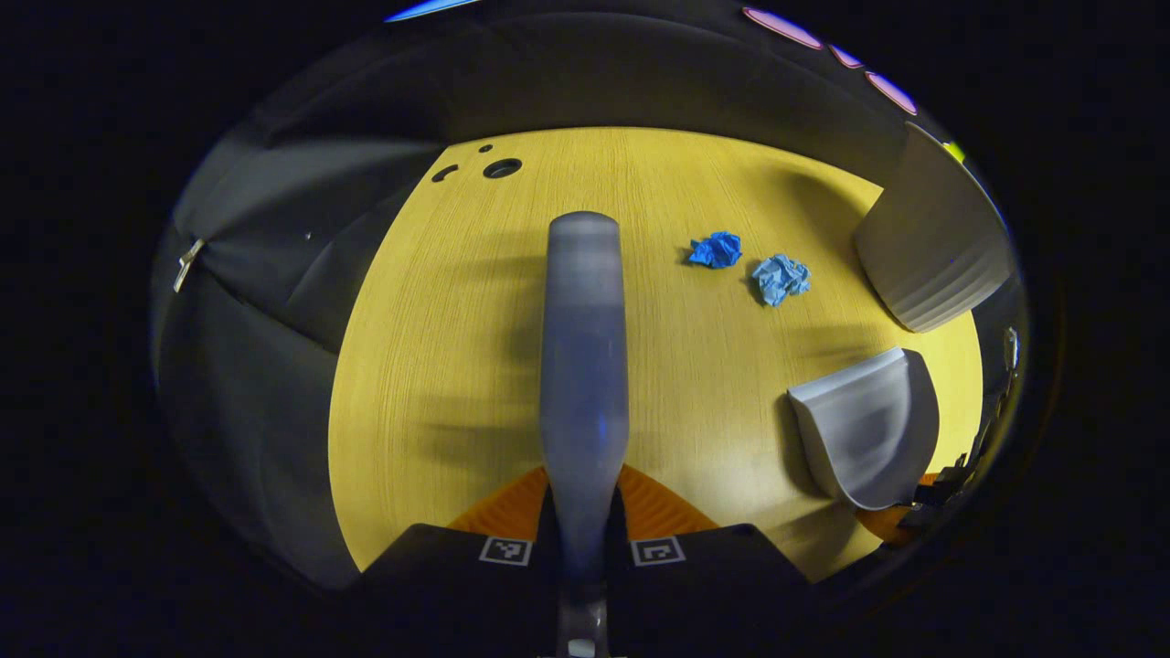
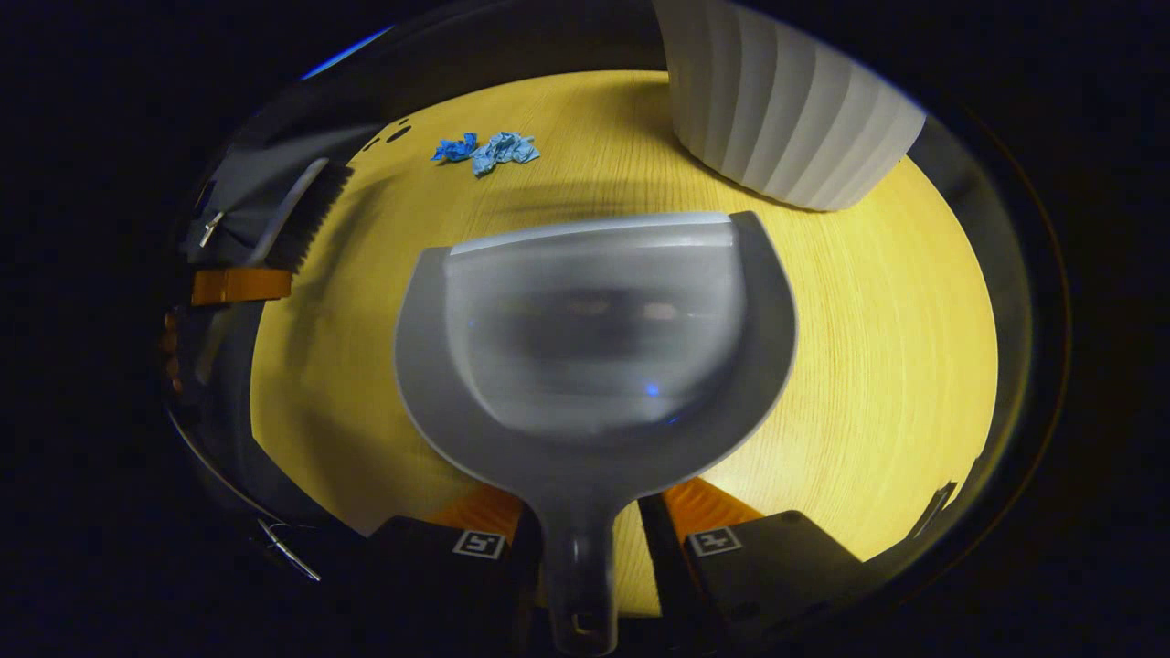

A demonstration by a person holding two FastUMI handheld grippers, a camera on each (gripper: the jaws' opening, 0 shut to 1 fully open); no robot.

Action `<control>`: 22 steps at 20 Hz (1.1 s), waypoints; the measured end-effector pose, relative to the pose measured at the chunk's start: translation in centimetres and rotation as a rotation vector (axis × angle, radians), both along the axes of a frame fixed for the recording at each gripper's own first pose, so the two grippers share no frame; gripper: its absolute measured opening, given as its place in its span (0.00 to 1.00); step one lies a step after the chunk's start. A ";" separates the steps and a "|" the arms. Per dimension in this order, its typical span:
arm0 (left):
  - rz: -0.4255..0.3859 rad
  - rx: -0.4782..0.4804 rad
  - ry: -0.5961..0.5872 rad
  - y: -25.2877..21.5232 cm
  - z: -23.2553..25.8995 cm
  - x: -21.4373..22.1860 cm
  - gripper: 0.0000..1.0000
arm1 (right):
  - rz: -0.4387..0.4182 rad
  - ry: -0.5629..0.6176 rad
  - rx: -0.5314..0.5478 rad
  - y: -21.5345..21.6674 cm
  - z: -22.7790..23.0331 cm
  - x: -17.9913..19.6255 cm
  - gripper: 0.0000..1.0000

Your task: Pick up the small broom and dustpan from the desktop, sweep the trash into the dustpan with the broom, and then empty the trash into the garbage bin.

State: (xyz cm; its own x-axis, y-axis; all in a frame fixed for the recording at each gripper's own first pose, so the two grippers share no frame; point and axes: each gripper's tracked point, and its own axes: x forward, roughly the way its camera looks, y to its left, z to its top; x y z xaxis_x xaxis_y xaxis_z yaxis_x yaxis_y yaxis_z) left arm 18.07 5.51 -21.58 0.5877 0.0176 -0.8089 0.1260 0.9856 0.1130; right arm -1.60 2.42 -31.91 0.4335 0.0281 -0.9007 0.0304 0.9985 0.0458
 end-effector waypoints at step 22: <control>-0.591 0.391 0.015 -6.3 -0.9 15.3 0.29 | 0.236 0.069 0.019 -3.1 0.1 -1.7 0.33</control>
State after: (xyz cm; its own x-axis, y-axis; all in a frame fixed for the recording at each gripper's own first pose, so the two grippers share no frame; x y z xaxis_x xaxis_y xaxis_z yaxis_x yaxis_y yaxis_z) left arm 33.35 -0.78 -22.53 0.5776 -0.0105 -0.8163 0.6317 0.6390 0.4388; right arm -3.26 -0.72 -31.83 0.3506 0.1384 -0.9262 -0.1999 0.9773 0.0704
